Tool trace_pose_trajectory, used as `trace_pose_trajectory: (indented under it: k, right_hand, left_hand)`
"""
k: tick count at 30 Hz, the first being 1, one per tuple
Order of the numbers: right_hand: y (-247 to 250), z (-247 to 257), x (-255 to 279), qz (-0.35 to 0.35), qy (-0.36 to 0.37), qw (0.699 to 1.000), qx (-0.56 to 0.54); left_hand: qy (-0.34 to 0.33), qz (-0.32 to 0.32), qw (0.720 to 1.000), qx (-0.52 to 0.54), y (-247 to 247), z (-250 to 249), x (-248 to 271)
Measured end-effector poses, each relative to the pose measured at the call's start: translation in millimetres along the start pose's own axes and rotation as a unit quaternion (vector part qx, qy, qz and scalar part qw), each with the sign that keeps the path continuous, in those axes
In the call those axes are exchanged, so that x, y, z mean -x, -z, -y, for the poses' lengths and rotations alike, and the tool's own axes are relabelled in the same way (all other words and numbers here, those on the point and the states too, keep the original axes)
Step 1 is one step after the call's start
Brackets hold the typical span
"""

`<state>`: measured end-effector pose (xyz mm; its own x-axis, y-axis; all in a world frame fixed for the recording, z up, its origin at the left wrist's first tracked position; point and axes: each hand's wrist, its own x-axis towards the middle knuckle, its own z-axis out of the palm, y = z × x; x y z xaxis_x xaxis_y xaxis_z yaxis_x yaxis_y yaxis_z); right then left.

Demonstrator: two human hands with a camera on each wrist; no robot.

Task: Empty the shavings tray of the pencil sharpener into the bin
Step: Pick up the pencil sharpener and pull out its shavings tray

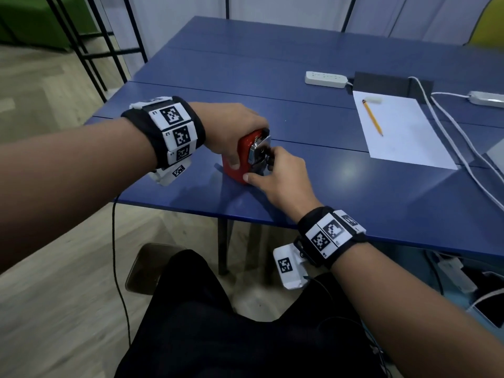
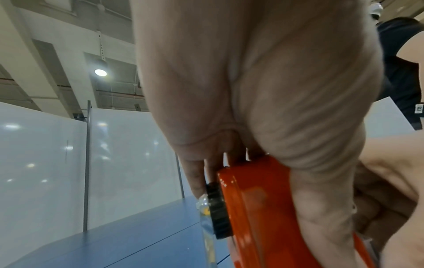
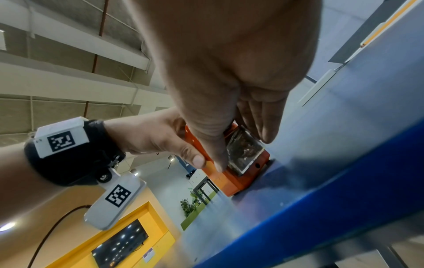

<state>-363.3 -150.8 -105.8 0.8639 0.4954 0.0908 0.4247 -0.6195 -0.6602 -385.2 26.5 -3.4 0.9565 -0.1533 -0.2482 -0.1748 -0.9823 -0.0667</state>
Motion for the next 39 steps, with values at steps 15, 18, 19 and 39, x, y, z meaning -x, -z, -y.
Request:
trace_pose_trajectory:
  k: [15, 18, 19, 39]
  right_hand:
    - [3, -6, 0, -0.004, 0.001, 1.0, 0.003]
    - [5, -7, 2, -0.001, -0.002, 1.0, 0.005]
    - [6, -8, 2, 0.0, -0.002, 1.0, 0.007]
    - [4, 3, 7, 0.006, 0.009, 1.0, 0.01]
  left_hand:
    - [0.005, 0.0, 1.0, 0.002, 1, 0, -4]
    - [0.007, -0.003, 1.0, 0.007, 1, 1, -5]
    - [0.008, -0.004, 1.0, 0.007, 0, 1, -5]
    - [0.0, -0.006, 1.0, -0.004, 1, -1, -3]
